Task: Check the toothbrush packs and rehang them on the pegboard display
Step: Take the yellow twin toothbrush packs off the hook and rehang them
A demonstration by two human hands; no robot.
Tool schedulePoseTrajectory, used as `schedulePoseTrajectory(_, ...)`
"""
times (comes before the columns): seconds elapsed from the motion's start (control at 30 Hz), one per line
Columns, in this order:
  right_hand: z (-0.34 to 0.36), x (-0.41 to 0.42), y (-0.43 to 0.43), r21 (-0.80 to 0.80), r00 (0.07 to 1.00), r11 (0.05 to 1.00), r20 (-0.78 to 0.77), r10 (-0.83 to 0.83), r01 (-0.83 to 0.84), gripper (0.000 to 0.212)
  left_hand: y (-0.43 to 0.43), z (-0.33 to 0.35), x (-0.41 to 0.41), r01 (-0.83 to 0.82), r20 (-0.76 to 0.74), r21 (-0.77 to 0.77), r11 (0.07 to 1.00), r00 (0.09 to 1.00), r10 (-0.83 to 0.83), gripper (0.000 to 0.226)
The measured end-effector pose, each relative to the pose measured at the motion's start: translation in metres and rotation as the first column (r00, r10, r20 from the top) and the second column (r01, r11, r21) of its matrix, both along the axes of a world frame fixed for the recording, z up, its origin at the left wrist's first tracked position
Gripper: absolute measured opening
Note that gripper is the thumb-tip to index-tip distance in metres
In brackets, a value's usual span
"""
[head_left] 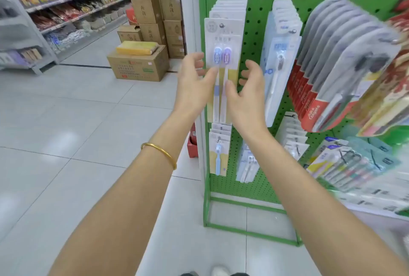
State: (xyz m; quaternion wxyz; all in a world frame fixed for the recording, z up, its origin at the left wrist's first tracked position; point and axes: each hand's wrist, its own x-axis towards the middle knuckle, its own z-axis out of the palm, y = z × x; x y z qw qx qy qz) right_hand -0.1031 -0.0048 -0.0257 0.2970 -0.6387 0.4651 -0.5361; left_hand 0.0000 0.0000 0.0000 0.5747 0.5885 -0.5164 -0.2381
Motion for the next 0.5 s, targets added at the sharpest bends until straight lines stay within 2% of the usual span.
schedulePoseTrajectory(0.07, 0.003, 0.004, -0.006, -0.016, 0.999, 0.999, -0.007, -0.046, 0.046, 0.052, -0.009, 0.003, 0.004, 0.014, 0.017, -0.056, 0.998, 1.0, -0.013, 0.034)
schedulePoseTrajectory(0.2, 0.002, 0.01, -0.014, -0.04, 0.993, 0.992, -0.012, -0.121, 0.121, 0.031, -0.013, 0.002, 0.007, 0.043, 0.024, -0.111, 0.993, 0.999, -0.041, 0.023)
schedulePoseTrajectory(0.4, 0.006, 0.013, -0.014, -0.031, 0.991, 0.991, -0.015, -0.131, 0.13, 0.012, -0.01, 0.004, 0.016, 0.086, -0.021, -0.162, 0.983, 0.996, -0.09, 0.022)
schedulePoseTrajectory(0.5, 0.009, 0.017, -0.007, -0.018, 0.99, 0.991, 0.045, -0.134, 0.135, 0.007, -0.006, 0.006, 0.021, 0.121, -0.003, -0.164, 0.979, 0.992, -0.123, 0.021)
